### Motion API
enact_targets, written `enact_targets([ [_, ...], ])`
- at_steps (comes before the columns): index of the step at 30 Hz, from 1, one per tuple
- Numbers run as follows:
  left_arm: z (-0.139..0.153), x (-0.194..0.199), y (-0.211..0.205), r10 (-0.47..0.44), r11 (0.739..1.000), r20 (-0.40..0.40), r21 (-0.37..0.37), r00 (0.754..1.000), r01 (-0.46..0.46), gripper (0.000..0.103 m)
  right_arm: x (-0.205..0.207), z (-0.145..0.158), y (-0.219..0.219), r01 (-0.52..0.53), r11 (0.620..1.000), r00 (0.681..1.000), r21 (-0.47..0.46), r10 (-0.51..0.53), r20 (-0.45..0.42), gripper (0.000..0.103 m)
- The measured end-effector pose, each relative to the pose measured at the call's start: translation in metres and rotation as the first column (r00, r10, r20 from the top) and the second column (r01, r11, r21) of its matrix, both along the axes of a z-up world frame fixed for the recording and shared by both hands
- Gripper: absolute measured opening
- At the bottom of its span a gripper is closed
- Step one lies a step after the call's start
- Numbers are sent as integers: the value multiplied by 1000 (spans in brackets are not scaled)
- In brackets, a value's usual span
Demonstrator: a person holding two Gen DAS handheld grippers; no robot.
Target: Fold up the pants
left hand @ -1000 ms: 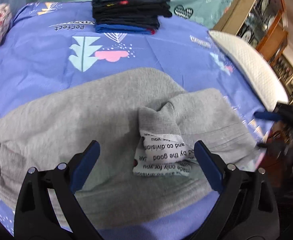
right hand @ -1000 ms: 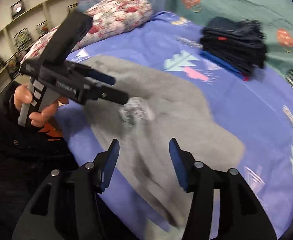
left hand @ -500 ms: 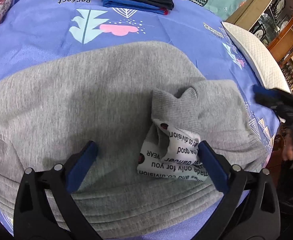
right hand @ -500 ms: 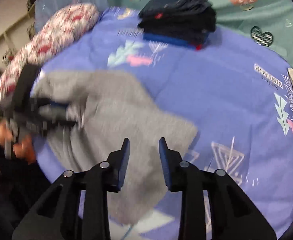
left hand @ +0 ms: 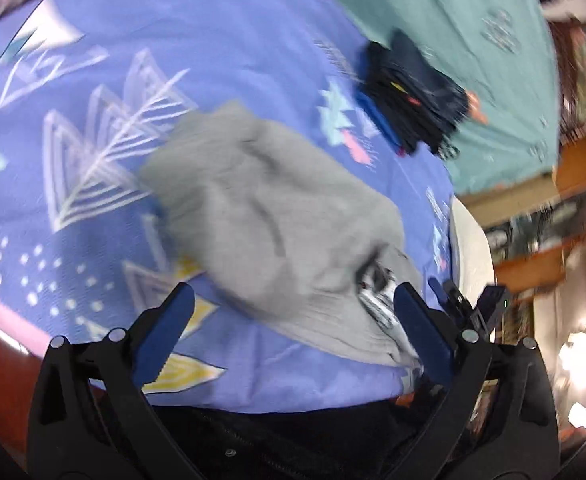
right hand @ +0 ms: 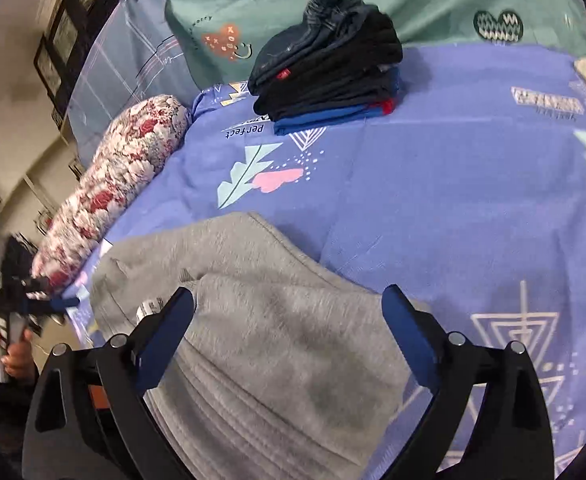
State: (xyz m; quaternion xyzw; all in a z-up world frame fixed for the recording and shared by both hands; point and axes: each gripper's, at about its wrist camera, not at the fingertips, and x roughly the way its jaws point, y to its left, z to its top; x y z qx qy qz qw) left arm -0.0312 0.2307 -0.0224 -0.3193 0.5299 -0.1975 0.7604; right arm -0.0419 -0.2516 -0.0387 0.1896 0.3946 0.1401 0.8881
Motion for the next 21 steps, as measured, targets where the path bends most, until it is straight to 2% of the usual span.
enact_targets([
  [2, -18, 7, 0, 17, 999, -54, -31, 998, -19, 101, 8, -14, 0, 5, 999, 1000, 53, -4, -15, 95],
  [4, -30, 17, -10, 16, 1000, -76, -15, 997, -17, 101, 9, -18, -3, -3, 996, 999, 89, 6, -32, 95],
  [9, -41, 59, -16, 86, 996, -67, 12, 994, -85, 101, -13, -6, -29, 42, 990, 999, 136, -46, 25, 95],
  [14, -43, 78, -25, 135, 990, -53, 38, 989, -133, 99, -17, -12, -49, 99, 973, 995, 208, -102, 5, 95],
  [15, -42, 78, -30, 127, 990, -37, 61, 991, -124, 81, -17, -13, -51, 103, 972, 994, 211, -106, 7, 95],
  [16, -45, 80, -35, 104, 991, -33, 85, 994, -100, 55, -17, -13, -51, 104, 972, 994, 212, -108, 4, 95],
  [18, -43, 73, -39, 94, 984, 3, 149, 996, -93, 38, -17, -12, -53, 106, 971, 994, 215, -110, 5, 95],
  [21, -30, 65, -35, 114, 986, 45, 117, 992, -118, 31, -19, -13, -57, 116, 967, 993, 225, -121, 8, 95],
])
